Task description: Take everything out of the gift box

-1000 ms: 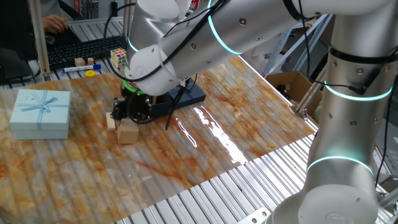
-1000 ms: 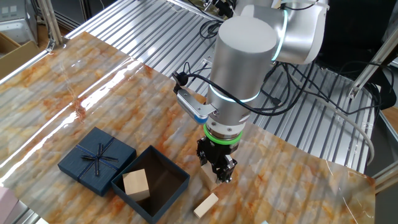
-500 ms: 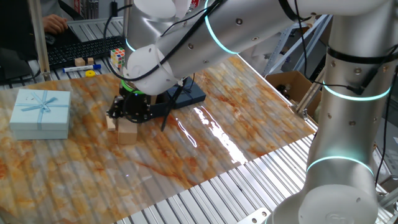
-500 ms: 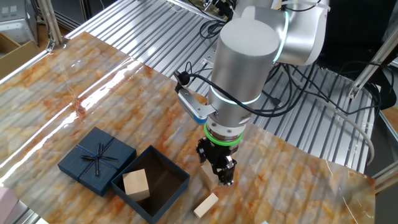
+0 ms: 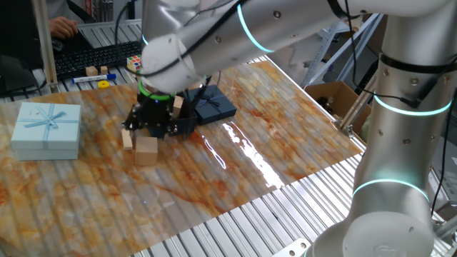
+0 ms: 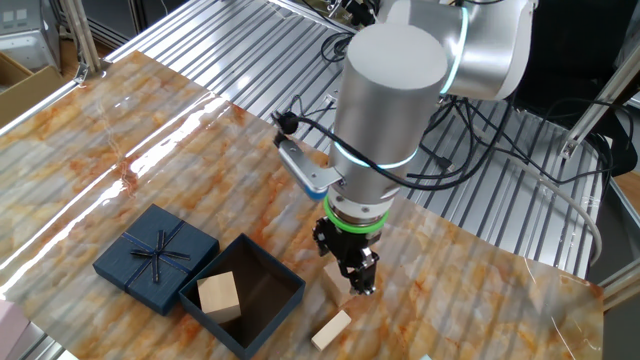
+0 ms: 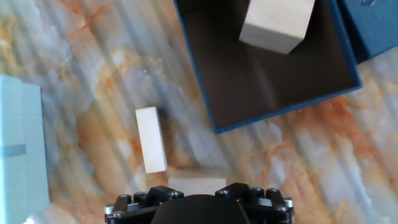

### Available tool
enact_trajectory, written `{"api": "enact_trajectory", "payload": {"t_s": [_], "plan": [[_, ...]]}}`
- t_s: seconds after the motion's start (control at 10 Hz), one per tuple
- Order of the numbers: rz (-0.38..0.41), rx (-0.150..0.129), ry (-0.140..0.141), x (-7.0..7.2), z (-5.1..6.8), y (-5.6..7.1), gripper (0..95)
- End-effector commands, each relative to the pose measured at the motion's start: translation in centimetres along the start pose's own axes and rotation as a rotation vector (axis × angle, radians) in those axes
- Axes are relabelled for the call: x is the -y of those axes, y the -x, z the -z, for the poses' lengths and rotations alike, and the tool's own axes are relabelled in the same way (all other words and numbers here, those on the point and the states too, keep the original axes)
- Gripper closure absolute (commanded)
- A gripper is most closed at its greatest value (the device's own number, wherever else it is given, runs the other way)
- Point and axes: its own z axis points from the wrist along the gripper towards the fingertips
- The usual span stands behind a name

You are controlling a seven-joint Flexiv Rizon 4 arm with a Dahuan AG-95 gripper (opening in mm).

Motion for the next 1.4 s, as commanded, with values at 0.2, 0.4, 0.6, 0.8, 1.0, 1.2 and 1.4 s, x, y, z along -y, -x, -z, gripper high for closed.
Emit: {"api": "enact_trajectory", "payload": {"t_s": [0.2,0.4,0.6,0.8,1.0,1.2,1.4], "plan": [[-0.012,0.002,-0.027,0.2,1.3,1.3,19.0],[-0.031,0.004,-0.038,0.5,2.3,2.5,19.0],[-0.047,0.009,-0.047,0.8,3.2,3.9,19.0],[-0.074,0.001,-0.045,1.4,4.4,6.0,19.0],[-0.079,-0.002,-0.050,2.0,5.2,7.4,19.0],[-0.089,0.000,-0.053,2.4,5.6,8.7,19.0],[-0.087,0.005,-0.054,2.9,5.3,10.1,19.0]]}}
